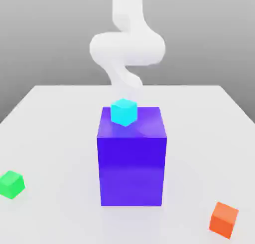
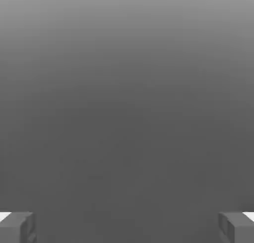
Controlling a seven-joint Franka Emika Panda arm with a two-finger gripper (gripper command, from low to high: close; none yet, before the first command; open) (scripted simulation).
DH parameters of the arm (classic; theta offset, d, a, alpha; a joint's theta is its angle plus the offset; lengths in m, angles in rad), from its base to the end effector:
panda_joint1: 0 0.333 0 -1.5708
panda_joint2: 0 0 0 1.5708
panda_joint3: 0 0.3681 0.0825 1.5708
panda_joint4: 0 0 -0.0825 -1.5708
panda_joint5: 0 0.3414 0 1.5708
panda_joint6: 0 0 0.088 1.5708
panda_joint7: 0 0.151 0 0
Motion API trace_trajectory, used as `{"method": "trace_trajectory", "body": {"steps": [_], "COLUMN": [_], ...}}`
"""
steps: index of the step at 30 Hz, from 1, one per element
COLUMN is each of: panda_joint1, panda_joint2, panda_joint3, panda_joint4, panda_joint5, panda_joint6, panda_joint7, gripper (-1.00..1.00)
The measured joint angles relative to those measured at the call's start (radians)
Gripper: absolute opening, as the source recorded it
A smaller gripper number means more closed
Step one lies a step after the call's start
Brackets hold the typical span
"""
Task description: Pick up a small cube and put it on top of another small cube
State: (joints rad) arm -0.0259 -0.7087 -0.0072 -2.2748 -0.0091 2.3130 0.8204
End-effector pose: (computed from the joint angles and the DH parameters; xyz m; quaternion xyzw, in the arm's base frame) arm 0.3310 -0.0126 0.6992 -0.8482 0.3839 -0.3376 0.1383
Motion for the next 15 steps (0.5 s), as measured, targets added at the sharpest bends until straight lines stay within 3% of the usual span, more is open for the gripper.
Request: {"method": "trace_trajectory", "body": {"steps": [15], "panda_joint1": [-0.125], "panda_joint2": [0.549], "panda_joint3": [-0.09], "panda_joint4": [0.153], "panda_joint5": [-0.015], "panda_joint6": [0.076], "panda_joint7": [0.096], "gripper": [0.0]}}
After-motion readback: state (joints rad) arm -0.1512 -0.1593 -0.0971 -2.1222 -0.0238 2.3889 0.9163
